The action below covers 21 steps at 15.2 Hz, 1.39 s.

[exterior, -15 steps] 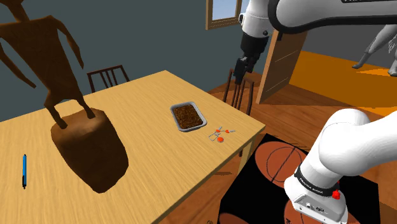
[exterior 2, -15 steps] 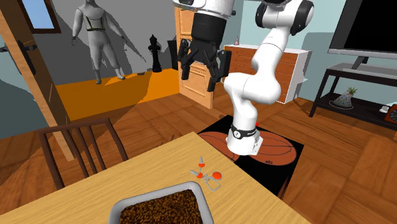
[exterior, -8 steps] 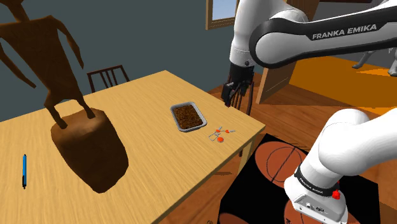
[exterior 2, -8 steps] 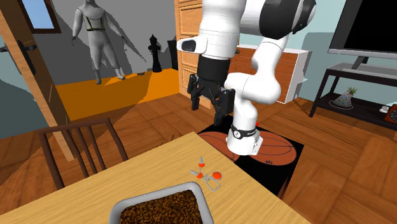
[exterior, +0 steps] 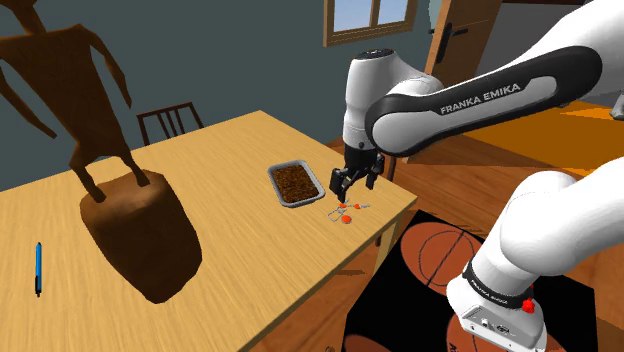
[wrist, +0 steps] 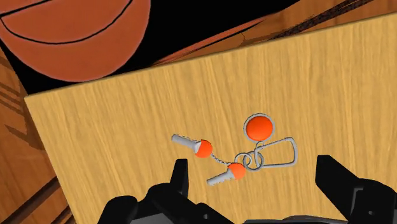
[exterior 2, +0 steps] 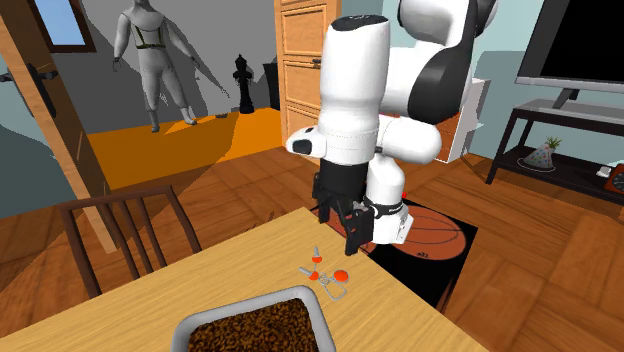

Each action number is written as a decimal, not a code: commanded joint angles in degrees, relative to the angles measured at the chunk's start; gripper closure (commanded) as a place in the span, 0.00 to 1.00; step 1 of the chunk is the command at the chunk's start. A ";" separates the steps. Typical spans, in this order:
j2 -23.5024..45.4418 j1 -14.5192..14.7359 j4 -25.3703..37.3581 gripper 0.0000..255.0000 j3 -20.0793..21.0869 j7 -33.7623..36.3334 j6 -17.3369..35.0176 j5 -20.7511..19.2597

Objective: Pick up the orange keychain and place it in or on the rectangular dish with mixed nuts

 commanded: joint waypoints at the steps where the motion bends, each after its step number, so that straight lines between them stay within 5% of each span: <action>1: 2.92 0.42 -1.28 0.00 2.08 4.03 3.64 2.11; 10: 9.67 0.14 -4.63 0.00 4.36 6.34 13.35 3.19; 18: 9.66 0.15 -4.62 0.00 4.35 6.34 13.33 3.19; 19: 9.66 0.15 -4.62 1.00 4.35 6.34 13.33 3.19; 21: 9.66 0.15 -4.63 1.00 4.35 6.34 13.33 3.19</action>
